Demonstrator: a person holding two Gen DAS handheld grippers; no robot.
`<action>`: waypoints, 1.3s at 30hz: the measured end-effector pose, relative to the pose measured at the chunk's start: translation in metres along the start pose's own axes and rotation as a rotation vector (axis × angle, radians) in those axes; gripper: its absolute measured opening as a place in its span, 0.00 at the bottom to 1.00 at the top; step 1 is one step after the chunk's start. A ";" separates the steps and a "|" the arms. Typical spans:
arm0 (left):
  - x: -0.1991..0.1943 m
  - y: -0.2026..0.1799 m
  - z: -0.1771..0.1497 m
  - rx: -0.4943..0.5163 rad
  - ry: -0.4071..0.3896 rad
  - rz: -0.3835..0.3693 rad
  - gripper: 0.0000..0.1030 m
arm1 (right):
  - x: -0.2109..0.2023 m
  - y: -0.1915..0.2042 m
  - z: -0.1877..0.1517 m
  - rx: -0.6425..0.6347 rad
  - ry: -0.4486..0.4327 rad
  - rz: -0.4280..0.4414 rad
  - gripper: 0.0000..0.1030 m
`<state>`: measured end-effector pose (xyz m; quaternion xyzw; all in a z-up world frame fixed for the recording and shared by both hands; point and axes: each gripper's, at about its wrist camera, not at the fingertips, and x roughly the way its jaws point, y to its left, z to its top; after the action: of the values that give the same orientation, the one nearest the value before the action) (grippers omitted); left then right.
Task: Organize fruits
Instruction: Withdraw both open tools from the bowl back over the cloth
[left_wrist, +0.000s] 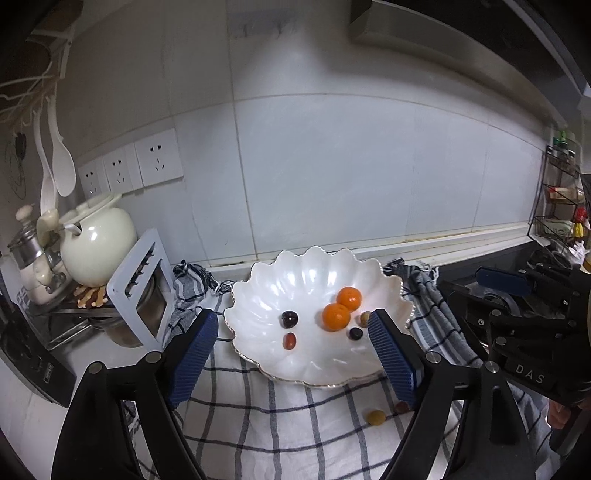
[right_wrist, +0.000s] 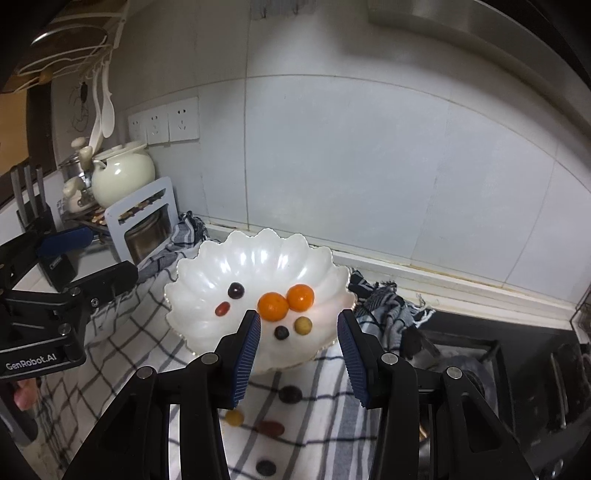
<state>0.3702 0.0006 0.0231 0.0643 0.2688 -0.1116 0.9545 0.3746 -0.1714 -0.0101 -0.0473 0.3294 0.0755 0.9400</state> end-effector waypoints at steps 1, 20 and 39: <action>-0.004 -0.001 -0.002 0.003 -0.005 -0.001 0.83 | -0.005 0.001 -0.003 0.003 -0.002 -0.004 0.44; -0.058 -0.015 -0.049 0.088 -0.038 -0.012 0.86 | -0.059 0.019 -0.061 0.039 -0.029 -0.043 0.44; -0.039 -0.027 -0.102 0.143 0.077 -0.101 0.75 | -0.047 0.039 -0.118 0.006 0.072 -0.002 0.44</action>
<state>0.2798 0.0004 -0.0444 0.1230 0.2994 -0.1760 0.9297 0.2592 -0.1544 -0.0741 -0.0474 0.3631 0.0717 0.9278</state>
